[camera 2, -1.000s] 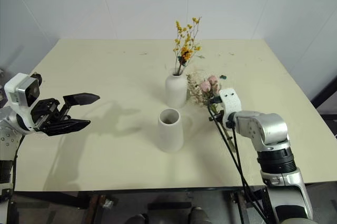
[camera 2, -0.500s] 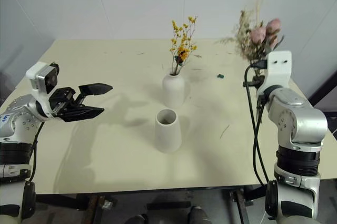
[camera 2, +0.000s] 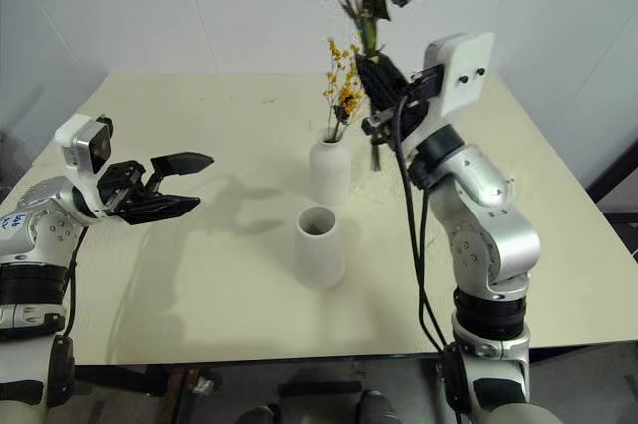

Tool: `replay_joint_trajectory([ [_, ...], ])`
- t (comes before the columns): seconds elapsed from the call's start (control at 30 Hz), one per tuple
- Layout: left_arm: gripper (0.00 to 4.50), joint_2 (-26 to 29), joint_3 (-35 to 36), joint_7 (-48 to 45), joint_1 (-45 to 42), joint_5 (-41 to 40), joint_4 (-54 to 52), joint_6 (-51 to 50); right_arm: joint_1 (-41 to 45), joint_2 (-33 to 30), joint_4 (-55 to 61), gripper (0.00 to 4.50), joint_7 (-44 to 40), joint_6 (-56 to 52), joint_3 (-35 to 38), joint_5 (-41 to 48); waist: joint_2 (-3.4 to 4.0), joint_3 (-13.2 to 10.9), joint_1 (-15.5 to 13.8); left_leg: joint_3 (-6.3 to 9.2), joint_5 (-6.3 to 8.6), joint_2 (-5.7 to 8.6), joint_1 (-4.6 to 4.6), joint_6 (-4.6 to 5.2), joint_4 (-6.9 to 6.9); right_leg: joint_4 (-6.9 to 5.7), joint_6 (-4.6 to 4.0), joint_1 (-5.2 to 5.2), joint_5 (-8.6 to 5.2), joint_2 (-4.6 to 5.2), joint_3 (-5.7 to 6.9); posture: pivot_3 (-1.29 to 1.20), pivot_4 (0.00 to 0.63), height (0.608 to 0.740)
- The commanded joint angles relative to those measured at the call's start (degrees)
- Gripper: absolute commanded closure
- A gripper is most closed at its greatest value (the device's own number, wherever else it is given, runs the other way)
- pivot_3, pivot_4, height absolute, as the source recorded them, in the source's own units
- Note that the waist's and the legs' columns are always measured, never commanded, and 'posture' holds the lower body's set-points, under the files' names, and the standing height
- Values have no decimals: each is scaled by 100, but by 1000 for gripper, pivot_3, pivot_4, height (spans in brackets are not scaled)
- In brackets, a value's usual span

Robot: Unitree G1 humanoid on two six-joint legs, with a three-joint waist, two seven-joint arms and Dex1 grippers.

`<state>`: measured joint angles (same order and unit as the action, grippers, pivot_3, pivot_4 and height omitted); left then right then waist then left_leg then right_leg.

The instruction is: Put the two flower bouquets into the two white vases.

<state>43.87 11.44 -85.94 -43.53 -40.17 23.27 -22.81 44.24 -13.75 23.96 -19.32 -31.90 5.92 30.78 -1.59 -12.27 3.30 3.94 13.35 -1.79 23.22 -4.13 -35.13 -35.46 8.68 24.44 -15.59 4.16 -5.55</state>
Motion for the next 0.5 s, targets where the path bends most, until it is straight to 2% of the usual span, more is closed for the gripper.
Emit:
replay_joint_trajectory([
  [0.03, 0, 187, 248, -60, 98, 49, -220, 164, -127, 258, 424, 4466, -407, 240, -320, 436, 0, 0, 2, 0, 0, 0, 0, 0, 0, 0, 0, 0, 0, 0, 0, 0, 150, 740],
  [0.23, 0, 378, 363, -51, 221, 195, -166, 334, -263, 466, 574, 4466, -581, 202, -620, 715, 0, 0, 8, 1, -1, -1, -1, -1, 0, -6, -7, 7, -4, 0, 1, 0, 150, 740],
  [0.5, 0, 356, 364, 1, 270, 162, -269, 288, -380, 484, 506, 4466, -657, 225, -754, 778, -1, 0, -4, 1, -1, -1, -2, -1, 0, -8, -11, 6, -6, 0, 2, 0, 150, 740],
])
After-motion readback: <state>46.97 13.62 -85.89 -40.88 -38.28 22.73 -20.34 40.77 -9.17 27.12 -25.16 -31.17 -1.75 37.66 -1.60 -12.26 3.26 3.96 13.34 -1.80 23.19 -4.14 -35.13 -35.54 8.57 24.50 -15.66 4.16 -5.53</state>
